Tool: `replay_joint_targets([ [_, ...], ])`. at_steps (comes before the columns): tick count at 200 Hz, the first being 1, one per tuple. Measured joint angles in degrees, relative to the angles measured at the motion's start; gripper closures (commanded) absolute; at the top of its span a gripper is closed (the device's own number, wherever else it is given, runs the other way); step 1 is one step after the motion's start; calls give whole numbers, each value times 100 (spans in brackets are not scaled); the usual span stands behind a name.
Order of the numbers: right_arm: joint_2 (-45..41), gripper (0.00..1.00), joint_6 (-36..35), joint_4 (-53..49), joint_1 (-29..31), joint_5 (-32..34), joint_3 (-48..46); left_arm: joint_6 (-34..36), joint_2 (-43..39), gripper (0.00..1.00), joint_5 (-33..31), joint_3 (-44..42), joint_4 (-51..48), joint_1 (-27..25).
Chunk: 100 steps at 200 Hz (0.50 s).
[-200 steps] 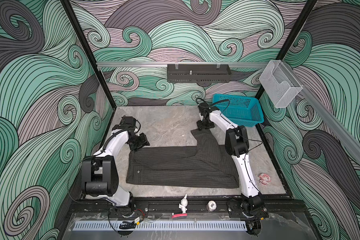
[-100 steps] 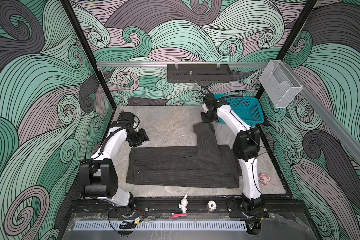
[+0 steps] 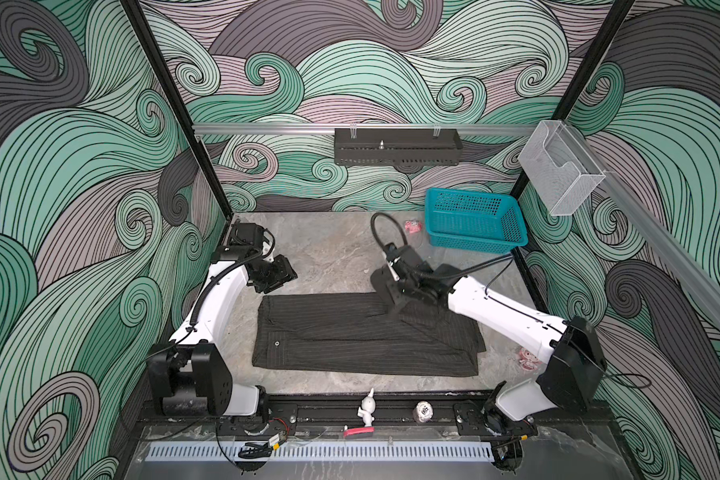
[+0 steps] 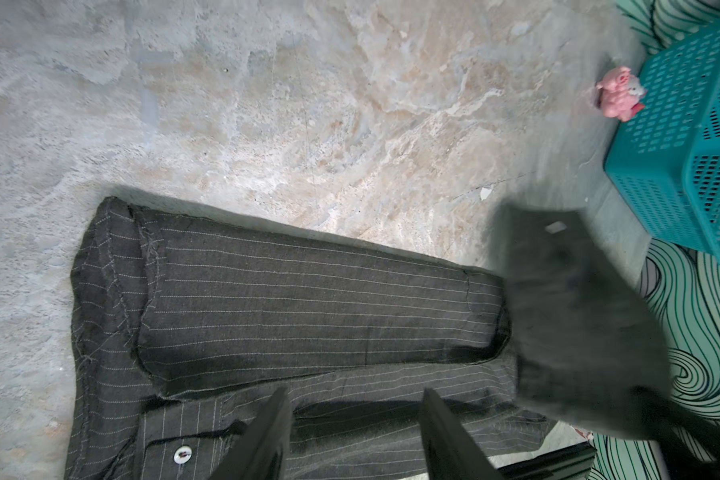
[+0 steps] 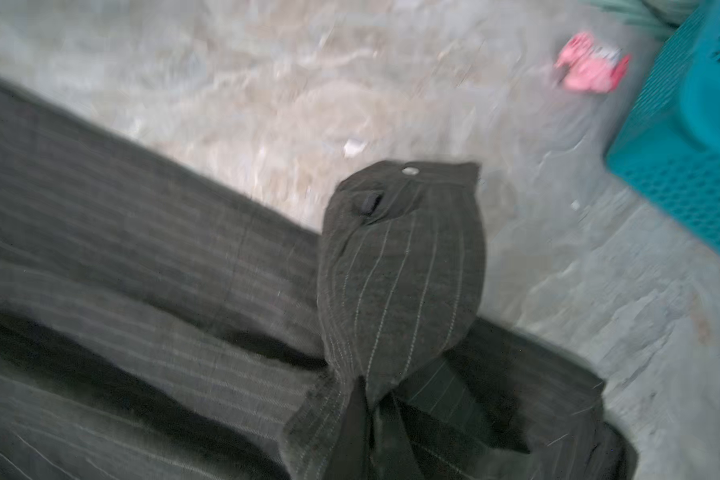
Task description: Fold and stack the long sleeve shirts
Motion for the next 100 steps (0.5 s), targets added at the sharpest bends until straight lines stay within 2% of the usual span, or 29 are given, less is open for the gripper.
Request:
replay_joint_targets([
  [23,0,100,621,55,1012,444,-586,-17,-245,47,-4,0,-103,17],
  [55,2,96,1499,96,2282,879,-850,-20,-586,47,-11,-48,-184,35],
  [83,13,76,2118,92,3016,994,-955,-20,-892,47,9,-236,-223,35],
  [94,2,54,2282,118,3213,981,-1049,-37,-984,47,33,-321,-225,35],
  [100,-26,46,2352,131,3303,968,-1128,-59,-1021,47,48,-367,-227,35],
])
